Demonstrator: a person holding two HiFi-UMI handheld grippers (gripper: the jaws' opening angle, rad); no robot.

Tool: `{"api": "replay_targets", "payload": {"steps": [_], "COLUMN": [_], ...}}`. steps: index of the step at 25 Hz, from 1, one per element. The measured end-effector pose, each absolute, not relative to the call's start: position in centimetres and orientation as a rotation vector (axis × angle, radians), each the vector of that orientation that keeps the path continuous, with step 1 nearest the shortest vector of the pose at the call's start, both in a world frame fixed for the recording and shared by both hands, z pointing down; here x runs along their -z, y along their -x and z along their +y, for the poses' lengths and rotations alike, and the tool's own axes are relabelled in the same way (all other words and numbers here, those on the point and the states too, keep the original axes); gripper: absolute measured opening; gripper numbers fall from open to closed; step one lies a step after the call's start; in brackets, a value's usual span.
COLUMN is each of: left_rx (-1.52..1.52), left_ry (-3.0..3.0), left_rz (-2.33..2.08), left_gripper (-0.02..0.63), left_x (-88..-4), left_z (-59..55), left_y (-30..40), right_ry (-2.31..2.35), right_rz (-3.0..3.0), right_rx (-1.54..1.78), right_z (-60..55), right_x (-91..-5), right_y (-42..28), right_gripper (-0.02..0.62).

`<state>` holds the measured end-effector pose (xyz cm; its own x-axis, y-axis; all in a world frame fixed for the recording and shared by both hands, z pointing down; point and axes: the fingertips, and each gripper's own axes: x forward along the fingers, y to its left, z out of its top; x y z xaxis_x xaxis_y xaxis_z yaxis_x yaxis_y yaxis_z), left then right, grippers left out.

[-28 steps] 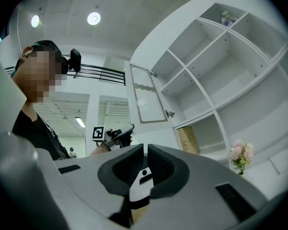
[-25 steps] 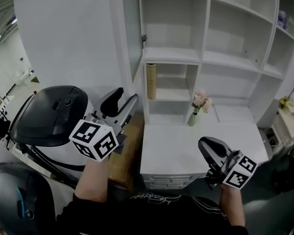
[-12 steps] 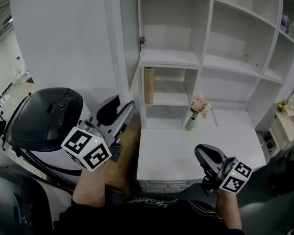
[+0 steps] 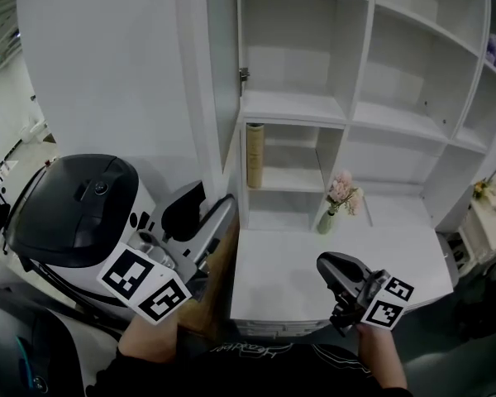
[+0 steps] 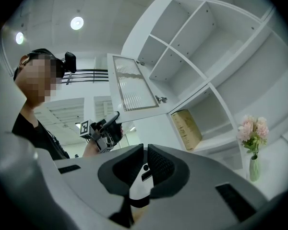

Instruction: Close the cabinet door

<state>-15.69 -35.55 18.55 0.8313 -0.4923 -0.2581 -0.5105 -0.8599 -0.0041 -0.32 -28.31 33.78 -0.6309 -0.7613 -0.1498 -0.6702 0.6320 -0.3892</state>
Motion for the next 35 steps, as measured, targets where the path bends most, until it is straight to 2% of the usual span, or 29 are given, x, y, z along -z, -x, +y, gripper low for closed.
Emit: {"api": "replay_targets", "payload": {"steps": [12, 35], "left_rx": [-0.399, -0.327], "left_ry": [2.856, 2.609], "left_rz": [0.938, 1.479], "left_gripper": [0.183, 0.149], "left_x": [-18.7, -18.8], "left_z": [-35.8, -35.1], "left_y": [14.9, 8.9], "right_ry": [1.101, 0.722], "right_rz": [2.662, 2.785], "right_rx": [0.35, 0.347], "right_z": [-31.2, -31.0], "right_x": [-32.8, -30.3], "right_y": [1.1, -8.3], "right_gripper": [0.054, 0.054]}}
